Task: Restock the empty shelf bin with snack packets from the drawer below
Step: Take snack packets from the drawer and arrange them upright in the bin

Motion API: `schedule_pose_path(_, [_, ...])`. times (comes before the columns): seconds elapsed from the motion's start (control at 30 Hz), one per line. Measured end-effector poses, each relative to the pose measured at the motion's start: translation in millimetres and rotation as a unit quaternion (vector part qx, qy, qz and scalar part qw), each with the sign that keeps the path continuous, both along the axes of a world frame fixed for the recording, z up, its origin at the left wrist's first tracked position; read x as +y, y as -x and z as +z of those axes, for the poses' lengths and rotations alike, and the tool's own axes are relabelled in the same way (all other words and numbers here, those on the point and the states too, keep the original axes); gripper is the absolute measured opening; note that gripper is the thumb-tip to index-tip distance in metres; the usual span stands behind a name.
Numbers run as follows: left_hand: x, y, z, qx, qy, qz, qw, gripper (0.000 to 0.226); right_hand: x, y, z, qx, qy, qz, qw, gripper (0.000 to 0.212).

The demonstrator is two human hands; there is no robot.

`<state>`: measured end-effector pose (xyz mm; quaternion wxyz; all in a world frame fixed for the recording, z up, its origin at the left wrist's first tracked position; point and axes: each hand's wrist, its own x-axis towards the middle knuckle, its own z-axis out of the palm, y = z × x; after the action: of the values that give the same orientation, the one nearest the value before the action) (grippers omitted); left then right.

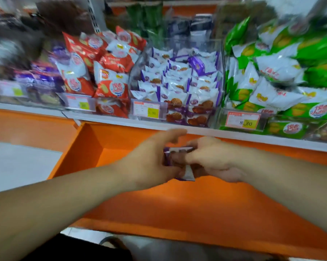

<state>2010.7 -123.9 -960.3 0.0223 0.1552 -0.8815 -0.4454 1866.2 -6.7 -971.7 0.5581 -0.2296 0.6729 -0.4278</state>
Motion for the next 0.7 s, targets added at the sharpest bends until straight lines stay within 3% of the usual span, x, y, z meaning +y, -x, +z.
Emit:
schedule_pose_path(0.1, [-13, -13, 44, 0.069, -0.087, 0.06, 0.992, 0.087, 5, -4, 55, 0.015, 0.078, -0.025, 0.997, 0.037])
schedule_pose_path(0.2, [-28, -12, 73, 0.079, -0.13, 0.033, 0.988, 0.054, -1, -3, 93, 0.029, 0.147, -0.082, 0.985, 0.05])
schedule_pose_path(0.33, [-42, 3, 89, 0.146, -0.17, 0.058, 0.973, 0.034, -21, -2, 110, -0.085, 0.242, -0.172, 0.951, 0.053])
schedule_pose_path(0.43, [-55, 9, 94, 0.18, -0.207, 0.08, 0.958, 0.028, -32, 3, 116, -0.149, 0.268, -0.165, 0.937, 0.03])
schedule_pose_path(0.53, [-66, 8, 91, 0.19, -0.236, 0.095, 0.948, 0.026, -40, 9, 120, -0.17, 0.28, -0.143, 0.934, 0.037])
schedule_pose_path(0.6, [-71, 7, 86, 0.202, -0.271, 0.119, 0.934, 0.023, -48, 10, 120, -0.133, 0.282, -0.118, 0.943, 0.039])
schedule_pose_path(0.7, [-78, 8, 78, 0.201, -0.313, 0.128, 0.919, 0.023, -63, 7, 108, 0.002, 0.245, -0.128, 0.961, 0.036])
